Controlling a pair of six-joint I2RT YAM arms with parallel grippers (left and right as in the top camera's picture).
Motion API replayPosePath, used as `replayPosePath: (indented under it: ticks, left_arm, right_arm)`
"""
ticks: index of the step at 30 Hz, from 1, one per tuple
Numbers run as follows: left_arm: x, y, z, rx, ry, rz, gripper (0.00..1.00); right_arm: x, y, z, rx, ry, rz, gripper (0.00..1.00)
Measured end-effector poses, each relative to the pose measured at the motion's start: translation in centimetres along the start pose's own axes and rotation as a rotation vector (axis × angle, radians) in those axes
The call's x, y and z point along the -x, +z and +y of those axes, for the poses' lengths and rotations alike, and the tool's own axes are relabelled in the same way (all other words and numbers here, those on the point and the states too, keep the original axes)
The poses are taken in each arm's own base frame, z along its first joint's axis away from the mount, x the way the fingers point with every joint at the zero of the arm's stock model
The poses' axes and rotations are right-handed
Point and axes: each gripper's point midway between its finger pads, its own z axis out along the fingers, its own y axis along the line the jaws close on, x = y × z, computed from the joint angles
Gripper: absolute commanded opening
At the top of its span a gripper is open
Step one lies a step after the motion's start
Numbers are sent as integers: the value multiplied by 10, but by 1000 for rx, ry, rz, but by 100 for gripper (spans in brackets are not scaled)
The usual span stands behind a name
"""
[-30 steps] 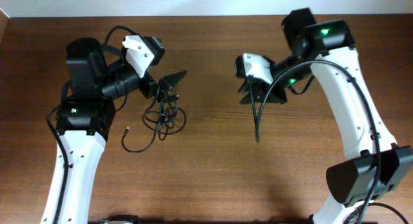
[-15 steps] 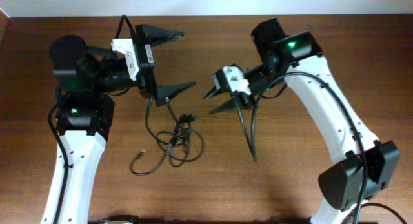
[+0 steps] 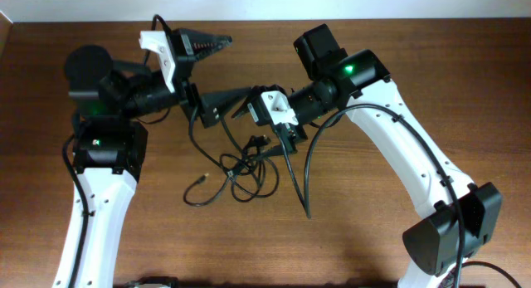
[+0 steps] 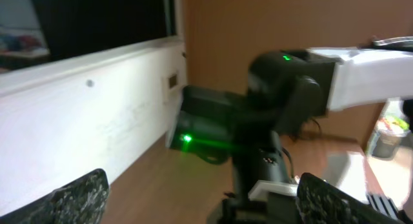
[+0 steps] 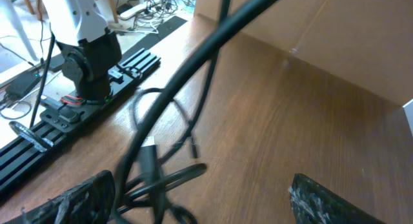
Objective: Untangle cables
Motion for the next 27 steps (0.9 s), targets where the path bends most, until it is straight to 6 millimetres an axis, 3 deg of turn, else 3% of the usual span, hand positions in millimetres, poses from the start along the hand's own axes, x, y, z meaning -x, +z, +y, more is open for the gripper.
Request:
replayPosePath:
  ticks: [6, 13, 18, 19, 20, 21, 27]
  left_arm:
    - [24, -2, 22, 134, -55, -79, 94]
    - [30, -3, 31, 187, -114, -111, 92]
    - [36, 10, 29, 209, -126, -141, 94]
    - [37, 12, 27, 206, -123, -144, 94]
    - [38, 13, 26, 204, -121, -147, 94]
    - [38, 14, 27, 208, -122, -149, 94]
    - [38, 13, 28, 219, -125, -152, 96]
  right_arm:
    - [-1, 0, -1, -3, 19, 4, 86]
    - [0, 0, -5, -16, -5, 2, 86]
    - [2, -1, -19, -57, -63, -4, 86]
    - [2, -3, -27, -80, -74, -4, 79]
    - [2, -6, -33, -102, -66, -6, 19]
    - [2, -9, -38, -119, -46, -9, 4]
    - [1, -17, -43, -138, 62, -23, 4]
